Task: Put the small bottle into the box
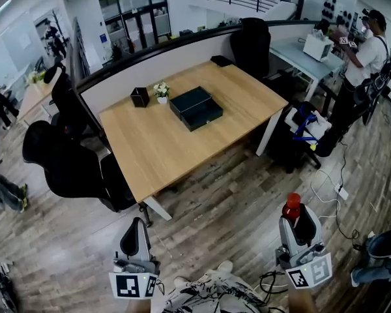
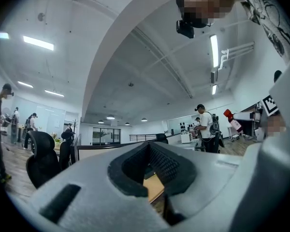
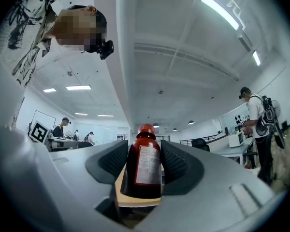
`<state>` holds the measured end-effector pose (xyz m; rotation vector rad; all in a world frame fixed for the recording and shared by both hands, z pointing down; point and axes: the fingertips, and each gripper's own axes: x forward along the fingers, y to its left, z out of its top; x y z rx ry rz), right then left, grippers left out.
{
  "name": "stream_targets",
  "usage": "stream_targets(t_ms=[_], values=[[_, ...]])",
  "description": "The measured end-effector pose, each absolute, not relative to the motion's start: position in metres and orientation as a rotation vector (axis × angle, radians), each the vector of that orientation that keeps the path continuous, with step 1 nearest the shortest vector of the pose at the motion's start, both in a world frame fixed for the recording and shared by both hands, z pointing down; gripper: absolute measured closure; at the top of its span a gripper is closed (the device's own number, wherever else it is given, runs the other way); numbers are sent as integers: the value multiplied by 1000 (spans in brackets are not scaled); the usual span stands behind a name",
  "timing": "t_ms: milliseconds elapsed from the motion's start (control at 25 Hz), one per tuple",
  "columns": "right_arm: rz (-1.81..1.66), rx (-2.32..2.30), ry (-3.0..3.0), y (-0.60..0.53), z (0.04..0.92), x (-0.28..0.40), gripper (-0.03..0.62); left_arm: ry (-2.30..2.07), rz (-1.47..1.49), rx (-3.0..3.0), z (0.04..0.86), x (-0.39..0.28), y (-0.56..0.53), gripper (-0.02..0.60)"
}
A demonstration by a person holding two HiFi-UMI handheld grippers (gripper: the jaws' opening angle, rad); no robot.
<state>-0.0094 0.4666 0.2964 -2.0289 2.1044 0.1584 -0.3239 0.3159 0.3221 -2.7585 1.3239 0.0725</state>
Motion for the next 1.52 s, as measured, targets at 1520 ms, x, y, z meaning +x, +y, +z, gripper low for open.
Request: stream_targets(t_ms=[1520], values=[[143, -2033, 2162, 274, 305, 62, 375, 1292, 99, -2803, 334, -229, 125, 589]])
